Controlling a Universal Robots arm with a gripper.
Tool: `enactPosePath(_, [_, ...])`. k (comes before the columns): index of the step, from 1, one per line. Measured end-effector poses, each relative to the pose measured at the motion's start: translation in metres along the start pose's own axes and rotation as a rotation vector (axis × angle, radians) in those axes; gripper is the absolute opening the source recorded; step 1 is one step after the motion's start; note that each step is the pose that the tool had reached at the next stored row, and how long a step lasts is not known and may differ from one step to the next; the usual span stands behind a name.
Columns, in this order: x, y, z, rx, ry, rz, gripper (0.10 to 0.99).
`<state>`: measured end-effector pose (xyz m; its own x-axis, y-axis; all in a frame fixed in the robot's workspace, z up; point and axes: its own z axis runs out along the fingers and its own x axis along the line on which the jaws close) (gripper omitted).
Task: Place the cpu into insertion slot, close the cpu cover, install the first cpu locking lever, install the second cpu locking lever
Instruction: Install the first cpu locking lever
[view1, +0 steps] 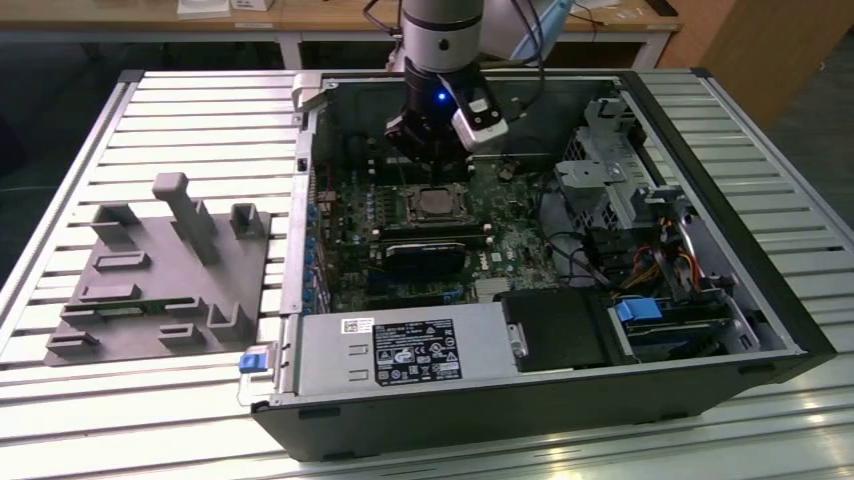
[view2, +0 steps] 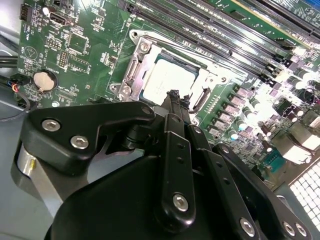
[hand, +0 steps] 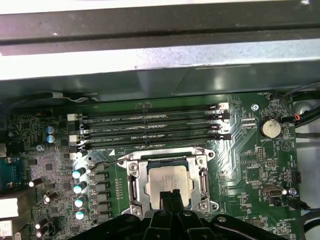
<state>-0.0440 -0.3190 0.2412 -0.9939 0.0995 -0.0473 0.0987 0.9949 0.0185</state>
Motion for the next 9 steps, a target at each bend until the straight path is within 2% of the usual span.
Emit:
enactPosePath(4, [0.0056,-0.0006,-0.0003,0.000,0.0000,0.000,0.102])
enactPosePath(9, [0.0169,-0.0017,-0.0008,0.000,-0.0001,0.000,0.102])
